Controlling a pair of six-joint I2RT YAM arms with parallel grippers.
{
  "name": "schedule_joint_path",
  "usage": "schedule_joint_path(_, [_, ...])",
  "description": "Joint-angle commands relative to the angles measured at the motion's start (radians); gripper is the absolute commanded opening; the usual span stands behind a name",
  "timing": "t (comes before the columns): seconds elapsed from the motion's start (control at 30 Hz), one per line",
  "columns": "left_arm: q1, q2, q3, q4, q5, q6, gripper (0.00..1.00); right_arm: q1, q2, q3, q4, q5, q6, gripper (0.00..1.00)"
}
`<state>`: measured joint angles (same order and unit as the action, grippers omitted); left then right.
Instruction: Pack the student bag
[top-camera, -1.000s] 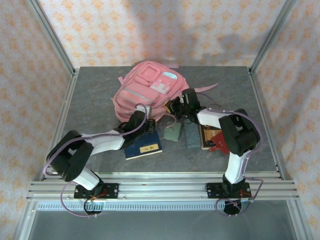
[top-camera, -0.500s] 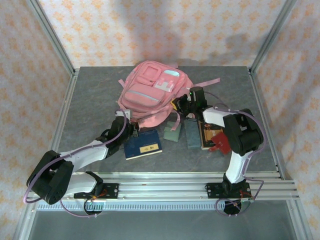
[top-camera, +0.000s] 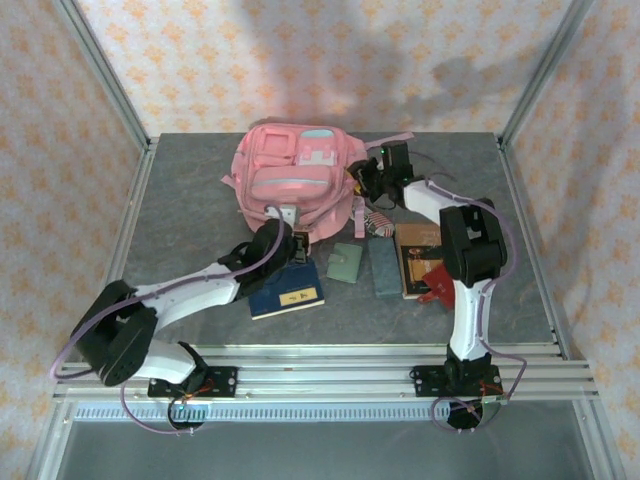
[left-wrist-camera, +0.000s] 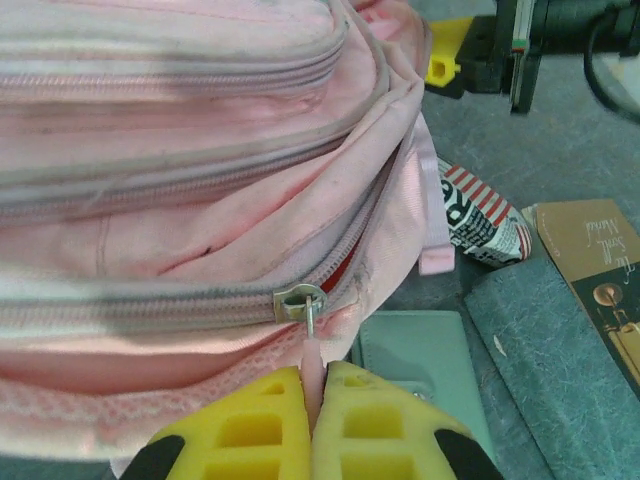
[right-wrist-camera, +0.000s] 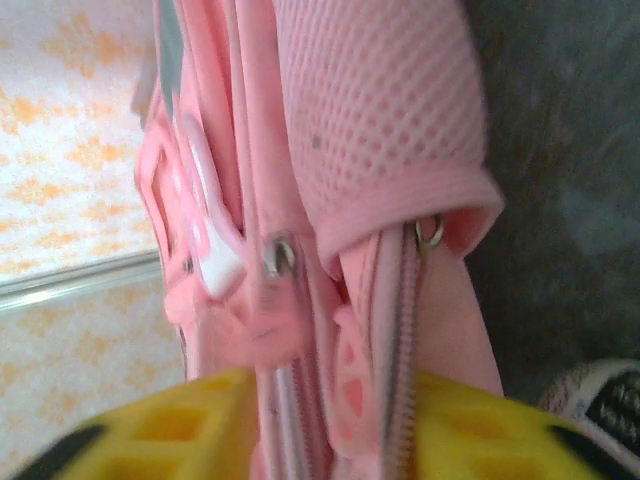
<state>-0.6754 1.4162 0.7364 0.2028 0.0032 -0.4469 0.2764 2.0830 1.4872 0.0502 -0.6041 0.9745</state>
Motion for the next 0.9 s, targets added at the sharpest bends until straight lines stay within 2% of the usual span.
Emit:
schedule_joint_path(0.0, [-0.027, 0.059, 0.070, 0.086, 0.016, -0.002, 0.00, -0.015, -0.044, 0.033, -0.095, 0.061, -0.079, 0.51])
schedule_joint_path(0.1, [-0.031, 0.111, 0.102, 0.110, 0.038, -0.007, 0.00, -0.018, -0.142, -0.041, -0.146, 0.078, -0.123, 0.59])
schedule_joint_path(0.3, [-0.035, 0.157, 0.120, 0.129, 0.066, -0.007, 0.00, -0.018, -0.273, -0.134, -0.284, -0.034, -0.160, 0.60])
schedule_joint_path(0.37, [-0.034, 0.165, 0.121, 0.135, 0.071, -0.008, 0.00, -0.009, -0.311, -0.201, -0.257, -0.098, -0.157, 0.59])
schedule_joint_path(0.5, [-0.036, 0.171, 0.124, 0.144, 0.079, -0.013, 0.00, 0.045, -0.379, -0.328, -0.180, -0.093, -0.117, 0.59])
schedule_joint_path(0.67, [-0.041, 0.171, 0.129, 0.142, 0.088, -0.009, 0.00, 0.112, -0.335, -0.334, -0.171, -0.090, -0.084, 0.60])
schedule_joint_path(0.87, [-0.056, 0.171, 0.124, 0.151, 0.101, -0.002, 0.00, 0.175, -0.221, -0.244, -0.169, -0.070, -0.063, 0.58])
